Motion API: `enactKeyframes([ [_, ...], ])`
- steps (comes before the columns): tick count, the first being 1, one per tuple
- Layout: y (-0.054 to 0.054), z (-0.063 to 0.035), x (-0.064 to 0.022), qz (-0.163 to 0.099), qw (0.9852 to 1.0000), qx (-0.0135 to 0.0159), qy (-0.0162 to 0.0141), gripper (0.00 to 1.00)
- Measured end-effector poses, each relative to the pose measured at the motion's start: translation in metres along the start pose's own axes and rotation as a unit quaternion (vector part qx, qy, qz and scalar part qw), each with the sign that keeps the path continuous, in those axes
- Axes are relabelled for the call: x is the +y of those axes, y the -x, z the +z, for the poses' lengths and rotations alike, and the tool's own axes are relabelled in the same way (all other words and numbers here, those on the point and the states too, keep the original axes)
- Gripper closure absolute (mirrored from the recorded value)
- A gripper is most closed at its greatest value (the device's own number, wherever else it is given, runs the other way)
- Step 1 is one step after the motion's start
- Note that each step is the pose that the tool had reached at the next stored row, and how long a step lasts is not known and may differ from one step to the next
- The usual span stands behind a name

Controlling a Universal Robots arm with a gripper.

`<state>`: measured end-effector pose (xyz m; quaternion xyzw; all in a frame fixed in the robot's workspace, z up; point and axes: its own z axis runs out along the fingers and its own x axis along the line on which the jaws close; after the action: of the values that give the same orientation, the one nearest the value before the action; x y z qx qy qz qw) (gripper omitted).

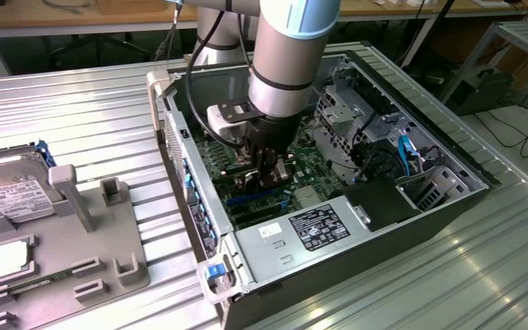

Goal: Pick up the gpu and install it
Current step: 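Insert the gpu into the slot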

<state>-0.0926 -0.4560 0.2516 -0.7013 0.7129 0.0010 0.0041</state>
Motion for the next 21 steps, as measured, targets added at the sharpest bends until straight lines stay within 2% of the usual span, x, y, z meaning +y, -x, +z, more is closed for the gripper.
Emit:
enactKeyframes([
  [8, 0.0029, 0.003, 0.001, -0.002, 1.0, 0.0, 0.0, 0.72],
  [11, 0.0029, 0.0075, 0.0012, -0.002, 1.0, 0.0, 0.0001, 0.72],
  [21, 0.0029, 0.0047, 0.0017, -0.002, 1.0, -0.0002, -0.0001, 0.72],
])
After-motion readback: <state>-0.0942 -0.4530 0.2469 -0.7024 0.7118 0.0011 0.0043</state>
